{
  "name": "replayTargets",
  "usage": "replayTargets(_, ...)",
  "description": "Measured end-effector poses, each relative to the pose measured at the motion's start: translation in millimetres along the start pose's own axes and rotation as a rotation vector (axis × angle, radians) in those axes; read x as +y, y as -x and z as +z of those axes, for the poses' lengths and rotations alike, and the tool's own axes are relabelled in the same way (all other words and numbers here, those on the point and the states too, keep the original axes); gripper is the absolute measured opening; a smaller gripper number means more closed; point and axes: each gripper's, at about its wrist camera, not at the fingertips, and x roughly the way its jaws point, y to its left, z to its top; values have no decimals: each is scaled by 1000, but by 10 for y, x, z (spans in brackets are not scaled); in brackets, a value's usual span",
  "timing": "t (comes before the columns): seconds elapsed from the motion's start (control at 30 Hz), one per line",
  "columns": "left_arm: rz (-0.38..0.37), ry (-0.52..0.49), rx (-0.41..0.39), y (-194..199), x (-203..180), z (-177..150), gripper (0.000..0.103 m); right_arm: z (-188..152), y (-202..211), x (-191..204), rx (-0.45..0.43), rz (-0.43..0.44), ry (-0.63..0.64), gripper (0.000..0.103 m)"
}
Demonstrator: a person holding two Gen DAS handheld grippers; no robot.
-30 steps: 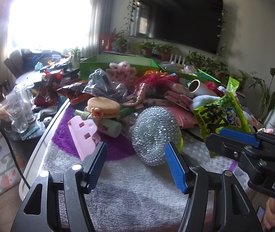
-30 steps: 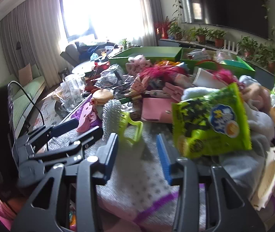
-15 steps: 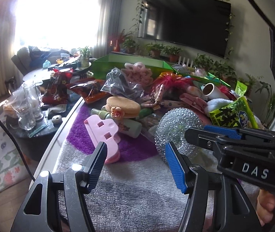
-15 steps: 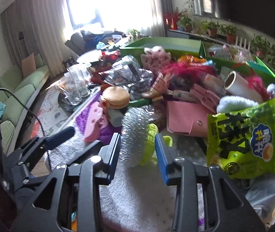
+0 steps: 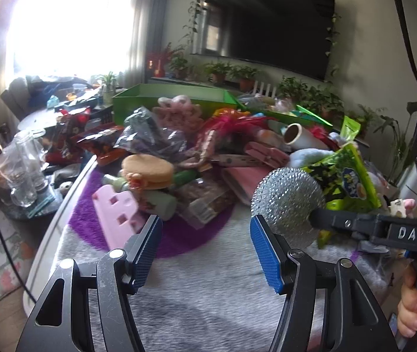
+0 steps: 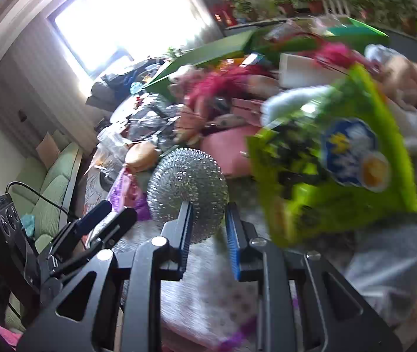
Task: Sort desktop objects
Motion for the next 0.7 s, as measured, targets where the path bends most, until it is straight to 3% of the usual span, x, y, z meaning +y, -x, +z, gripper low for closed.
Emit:
replayTargets(0.2, -94, -38, -13, 36, -234, 86, 63, -68, 73, -1, 3, 2, 8, 22)
replayTargets(0.4, -107, -37, 48, -113, -290, 64, 63, -51, 68, -55, 3, 6, 16, 22)
replayTargets(0.7, -176, -16, 79, -248, -282, 115, 47, -22, 42, -69, -3, 7, 41, 23)
